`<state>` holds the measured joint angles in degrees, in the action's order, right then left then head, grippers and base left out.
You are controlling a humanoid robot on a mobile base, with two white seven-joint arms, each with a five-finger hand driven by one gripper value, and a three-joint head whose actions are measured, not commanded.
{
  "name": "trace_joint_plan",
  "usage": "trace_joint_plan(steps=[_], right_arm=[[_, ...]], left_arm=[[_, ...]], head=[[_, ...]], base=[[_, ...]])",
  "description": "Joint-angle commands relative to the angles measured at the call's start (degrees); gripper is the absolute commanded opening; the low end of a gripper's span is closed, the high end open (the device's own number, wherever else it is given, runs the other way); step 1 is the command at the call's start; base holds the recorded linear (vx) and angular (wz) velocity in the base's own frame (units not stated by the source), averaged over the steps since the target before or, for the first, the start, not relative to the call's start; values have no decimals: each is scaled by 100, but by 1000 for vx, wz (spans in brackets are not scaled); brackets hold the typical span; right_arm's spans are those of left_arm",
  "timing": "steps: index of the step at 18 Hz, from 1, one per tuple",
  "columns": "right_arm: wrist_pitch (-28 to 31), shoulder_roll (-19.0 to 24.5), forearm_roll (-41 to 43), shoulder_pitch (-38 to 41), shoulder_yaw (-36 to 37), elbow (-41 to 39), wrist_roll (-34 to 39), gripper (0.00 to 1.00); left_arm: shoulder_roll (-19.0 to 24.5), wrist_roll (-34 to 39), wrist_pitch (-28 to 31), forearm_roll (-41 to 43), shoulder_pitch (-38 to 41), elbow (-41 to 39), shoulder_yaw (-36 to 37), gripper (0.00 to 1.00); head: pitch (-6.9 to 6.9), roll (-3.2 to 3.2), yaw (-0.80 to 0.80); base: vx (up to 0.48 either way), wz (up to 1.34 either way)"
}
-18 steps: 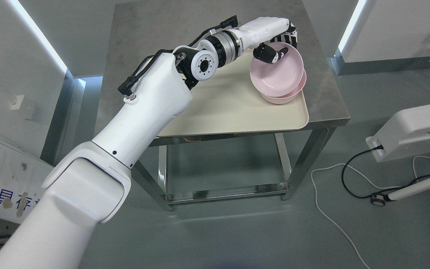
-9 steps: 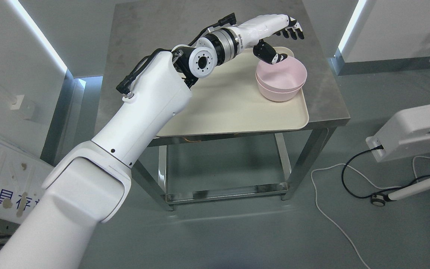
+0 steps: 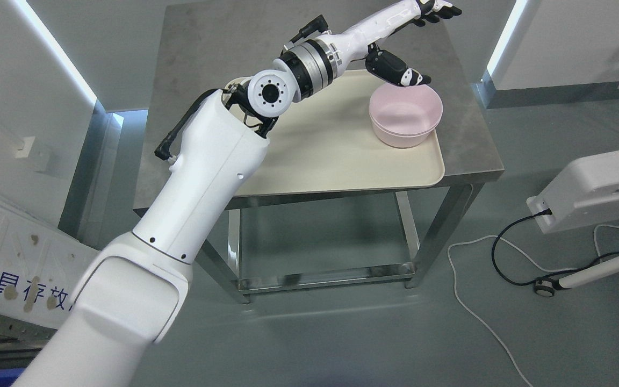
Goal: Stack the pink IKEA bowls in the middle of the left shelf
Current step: 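Lower the left hand and grasp the rim of the stacked bowls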
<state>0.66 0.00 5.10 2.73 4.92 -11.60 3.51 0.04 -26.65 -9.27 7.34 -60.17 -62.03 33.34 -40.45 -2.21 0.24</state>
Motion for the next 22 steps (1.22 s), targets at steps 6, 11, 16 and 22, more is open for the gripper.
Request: trace_joint_plan(steps=[6,11,16,22], right_arm=[[5,-100,0,-1,0,0,0,100],[5,-100,0,-1,0,0,0,100],[5,-100,0,8,0,0,0,100],[5,-100,0,-1,0,0,0,100]], left_arm=[[96,-349,-57,1488,1271,-1716,-979,78],[96,-622,-57,2087,1254,-1716,-391,75],[96,-640,-31,2930,1227,-1321,-108,71],[96,-623,-75,3573,1122,-715,50,59]], head=[[0,0,0],[0,0,0],[0,0,0],[0,0,0]], base=[[0,0],[0,0],[0,0],[0,0]])
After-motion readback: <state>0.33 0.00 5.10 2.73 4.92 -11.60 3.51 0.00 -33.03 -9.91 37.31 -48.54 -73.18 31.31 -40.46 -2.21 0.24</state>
